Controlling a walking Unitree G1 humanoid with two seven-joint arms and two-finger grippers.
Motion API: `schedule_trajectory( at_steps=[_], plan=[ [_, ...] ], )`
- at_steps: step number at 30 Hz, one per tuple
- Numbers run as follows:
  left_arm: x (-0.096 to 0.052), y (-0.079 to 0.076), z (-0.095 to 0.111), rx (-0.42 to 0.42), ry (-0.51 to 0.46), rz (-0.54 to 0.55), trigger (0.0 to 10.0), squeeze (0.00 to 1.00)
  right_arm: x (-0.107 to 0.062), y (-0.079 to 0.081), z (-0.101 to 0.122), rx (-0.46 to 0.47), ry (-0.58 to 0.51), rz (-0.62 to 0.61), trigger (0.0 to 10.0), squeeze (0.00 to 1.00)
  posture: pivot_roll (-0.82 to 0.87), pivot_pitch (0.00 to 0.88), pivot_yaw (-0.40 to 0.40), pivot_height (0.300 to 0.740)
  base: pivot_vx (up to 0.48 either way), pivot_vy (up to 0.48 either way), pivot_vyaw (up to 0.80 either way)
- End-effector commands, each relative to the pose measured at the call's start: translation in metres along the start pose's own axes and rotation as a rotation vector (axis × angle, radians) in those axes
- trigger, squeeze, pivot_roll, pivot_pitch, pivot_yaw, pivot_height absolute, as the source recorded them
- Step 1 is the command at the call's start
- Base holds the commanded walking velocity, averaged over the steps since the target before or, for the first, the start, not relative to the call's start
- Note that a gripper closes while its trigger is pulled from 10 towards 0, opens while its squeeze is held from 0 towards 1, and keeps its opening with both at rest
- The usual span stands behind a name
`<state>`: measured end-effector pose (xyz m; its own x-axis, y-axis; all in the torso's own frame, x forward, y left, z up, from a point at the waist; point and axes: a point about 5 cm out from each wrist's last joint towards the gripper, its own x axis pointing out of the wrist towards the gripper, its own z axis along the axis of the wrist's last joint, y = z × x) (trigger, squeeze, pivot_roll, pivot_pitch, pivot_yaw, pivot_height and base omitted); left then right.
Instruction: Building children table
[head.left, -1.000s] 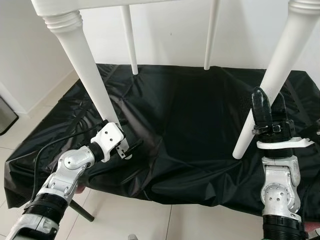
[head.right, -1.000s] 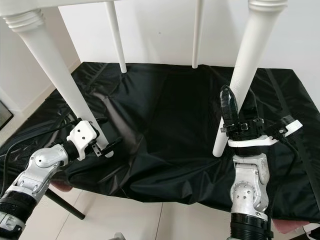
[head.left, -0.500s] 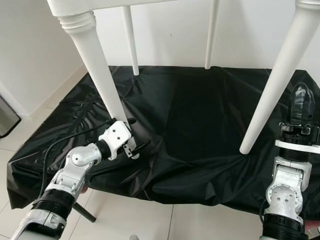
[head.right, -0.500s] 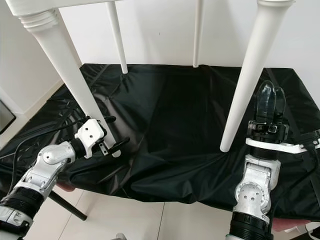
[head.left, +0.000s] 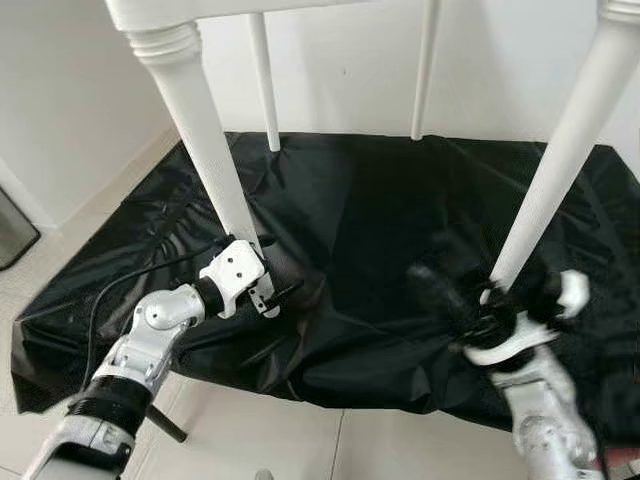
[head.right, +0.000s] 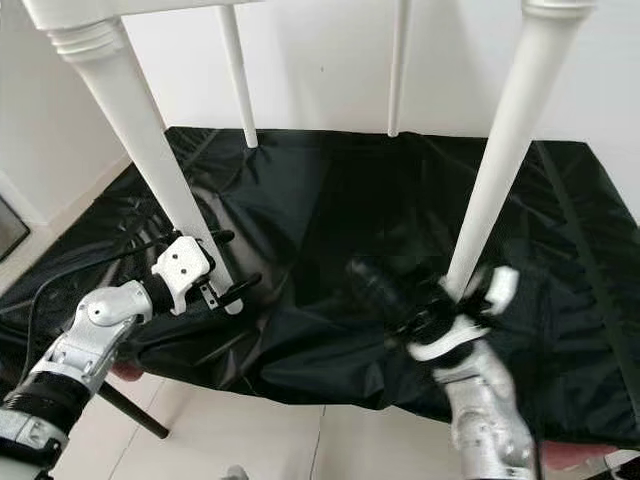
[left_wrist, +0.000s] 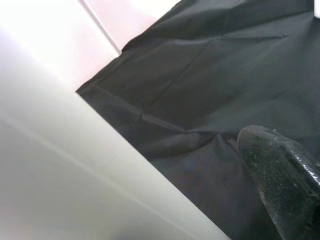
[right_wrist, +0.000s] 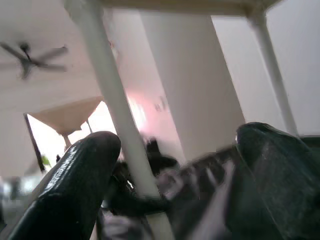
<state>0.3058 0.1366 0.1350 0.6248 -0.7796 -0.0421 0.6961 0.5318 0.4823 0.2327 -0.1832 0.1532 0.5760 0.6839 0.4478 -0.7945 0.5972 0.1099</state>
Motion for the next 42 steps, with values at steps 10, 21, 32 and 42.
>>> schedule_trajectory(
  at_steps=[10, 21, 32, 42],
  plan=[
    [-0.032, 0.011, 0.008, 0.040, 0.027, 0.219, 10.0, 1.00, 0.009, -0.012, -0.002, 0.001, 0.077, 0.040, 10.0, 0.00, -0.01, 0.000, 0.020, 0.740, 0.000, 0.000, 0.00],
    [-0.070, 0.020, 0.048, 0.161, 0.023, 0.304, 10.0, 1.00, 0.012, -0.018, -0.005, 0.001, 0.095, 0.052, 10.0, 0.00, 0.03, 0.000, -0.007, 0.740, 0.000, 0.000, 0.00],
    [-0.078, 0.008, 0.094, 0.047, -0.052, 0.235, 10.0, 1.00, 0.024, -0.022, -0.005, -0.003, 0.100, 0.065, 10.0, 0.00, 0.09, 0.000, -0.035, 0.740, 0.000, 0.000, 0.00],
    [-0.086, -0.034, 0.068, -0.051, 0.075, 0.050, 10.0, 1.00, 0.005, -0.016, -0.014, 0.023, 0.268, 0.231, 10.0, 0.00, 0.10, 0.015, -0.034, 0.740, 0.000, 0.000, 0.00]
  ],
)
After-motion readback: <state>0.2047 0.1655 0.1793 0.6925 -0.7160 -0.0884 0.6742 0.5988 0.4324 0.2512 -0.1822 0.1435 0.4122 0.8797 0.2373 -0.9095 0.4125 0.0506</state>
